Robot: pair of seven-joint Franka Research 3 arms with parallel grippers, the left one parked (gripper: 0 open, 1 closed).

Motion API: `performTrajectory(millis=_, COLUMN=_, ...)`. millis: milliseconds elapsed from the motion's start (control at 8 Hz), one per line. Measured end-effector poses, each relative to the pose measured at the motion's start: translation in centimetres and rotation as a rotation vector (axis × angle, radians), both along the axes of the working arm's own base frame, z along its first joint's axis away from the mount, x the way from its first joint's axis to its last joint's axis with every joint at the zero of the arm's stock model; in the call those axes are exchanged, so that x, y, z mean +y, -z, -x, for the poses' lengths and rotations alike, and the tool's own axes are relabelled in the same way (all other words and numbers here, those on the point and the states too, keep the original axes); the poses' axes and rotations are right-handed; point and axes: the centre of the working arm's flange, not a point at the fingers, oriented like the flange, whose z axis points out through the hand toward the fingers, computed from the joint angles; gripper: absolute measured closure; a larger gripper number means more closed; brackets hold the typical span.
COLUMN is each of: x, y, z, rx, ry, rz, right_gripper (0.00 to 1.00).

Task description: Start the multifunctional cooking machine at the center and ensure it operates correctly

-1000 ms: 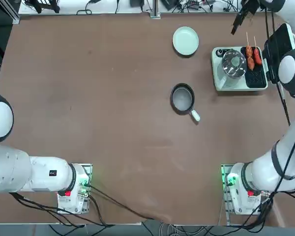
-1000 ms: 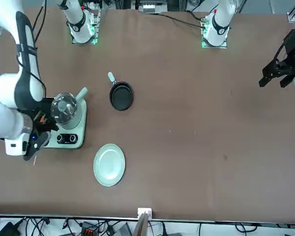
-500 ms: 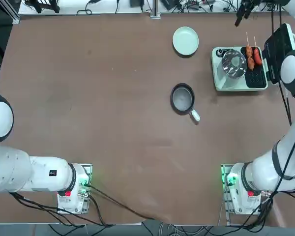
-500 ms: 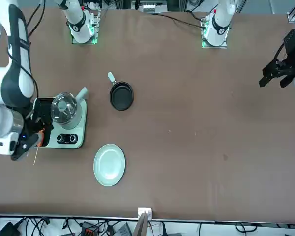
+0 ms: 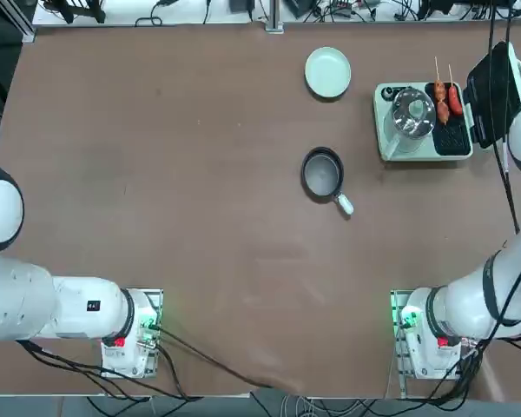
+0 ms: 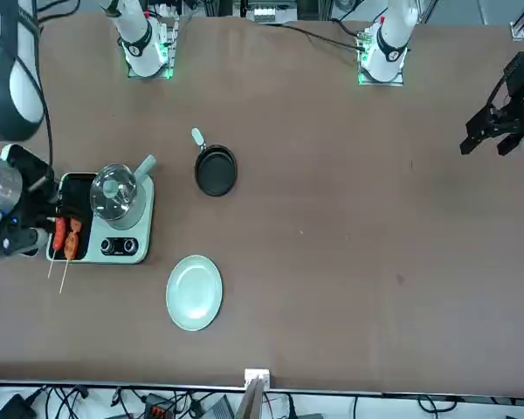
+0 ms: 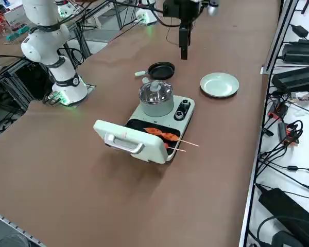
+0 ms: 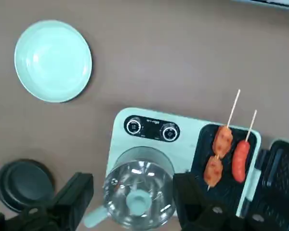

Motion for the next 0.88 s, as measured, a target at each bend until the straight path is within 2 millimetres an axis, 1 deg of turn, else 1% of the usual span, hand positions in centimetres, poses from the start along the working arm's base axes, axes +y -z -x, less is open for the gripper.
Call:
performTrajectory(millis=250, x=-0.4, y=-2.1, z=2.2, rx=-0.011, ry=0.085, rz=-0.003, right_gripper=0.0)
performTrajectory(millis=500, x=-0.9, y=-4.4, z=5.5, rx=-0.024, ry=0.158, rz=-0.01, right_gripper=0.0)
performTrajectory(millis=625, x=-0.6, y=-5.3, z=7.3, rx=-0.03, ry=0.186, rz=-0.011, right_gripper=0.0)
performTrajectory(millis=750, x=0.2, y=-6.0, z=9.1, rx=-0.034, ry=0.191, rz=-0.001, right_gripper=0.0)
performTrajectory(millis=875, x=1.1, y=-6.4, z=10.5, rx=-0.037, ry=0.186, rz=0.007, right_gripper=0.0)
